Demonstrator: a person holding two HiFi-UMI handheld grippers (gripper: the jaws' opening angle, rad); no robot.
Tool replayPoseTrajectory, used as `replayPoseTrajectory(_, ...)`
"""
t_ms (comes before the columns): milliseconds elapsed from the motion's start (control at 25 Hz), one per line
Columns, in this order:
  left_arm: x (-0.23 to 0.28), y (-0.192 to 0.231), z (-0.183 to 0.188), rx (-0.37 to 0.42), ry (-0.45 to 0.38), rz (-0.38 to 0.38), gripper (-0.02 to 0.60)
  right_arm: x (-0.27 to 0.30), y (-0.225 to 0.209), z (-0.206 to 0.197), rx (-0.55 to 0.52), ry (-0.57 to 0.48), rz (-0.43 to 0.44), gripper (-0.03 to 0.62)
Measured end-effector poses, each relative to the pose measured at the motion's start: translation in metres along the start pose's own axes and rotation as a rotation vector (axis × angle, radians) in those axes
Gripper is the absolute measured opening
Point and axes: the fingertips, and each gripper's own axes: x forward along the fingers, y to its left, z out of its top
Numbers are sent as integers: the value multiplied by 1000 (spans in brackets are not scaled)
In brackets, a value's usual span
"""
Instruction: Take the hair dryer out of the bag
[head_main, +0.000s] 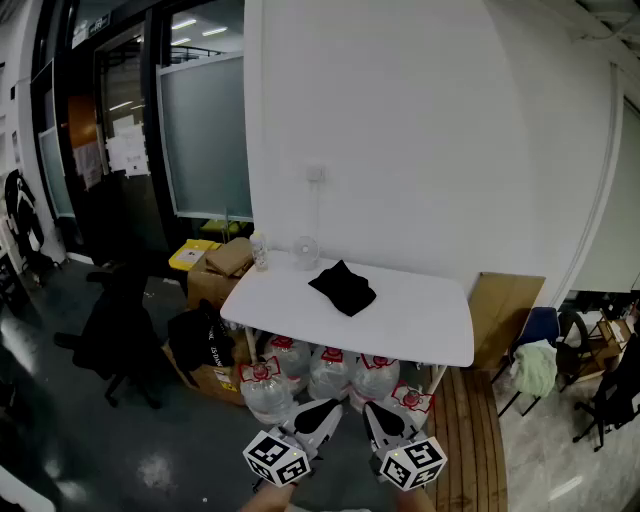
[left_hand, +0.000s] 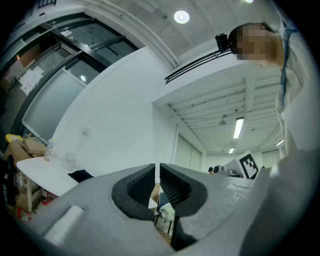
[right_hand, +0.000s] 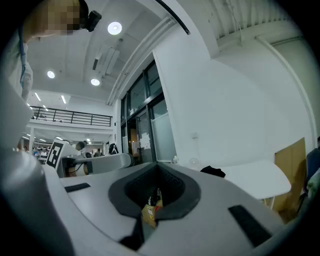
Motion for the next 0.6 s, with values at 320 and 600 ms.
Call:
replayPoseTrajectory(320, 5, -5, -13, -10, 29, -24, 35, -4, -2, -7, 18, 3, 14, 14)
replayPoseTrajectory(600, 19, 1, -24, -37, 52, -61, 35, -1, -18, -12, 100, -12, 25, 18)
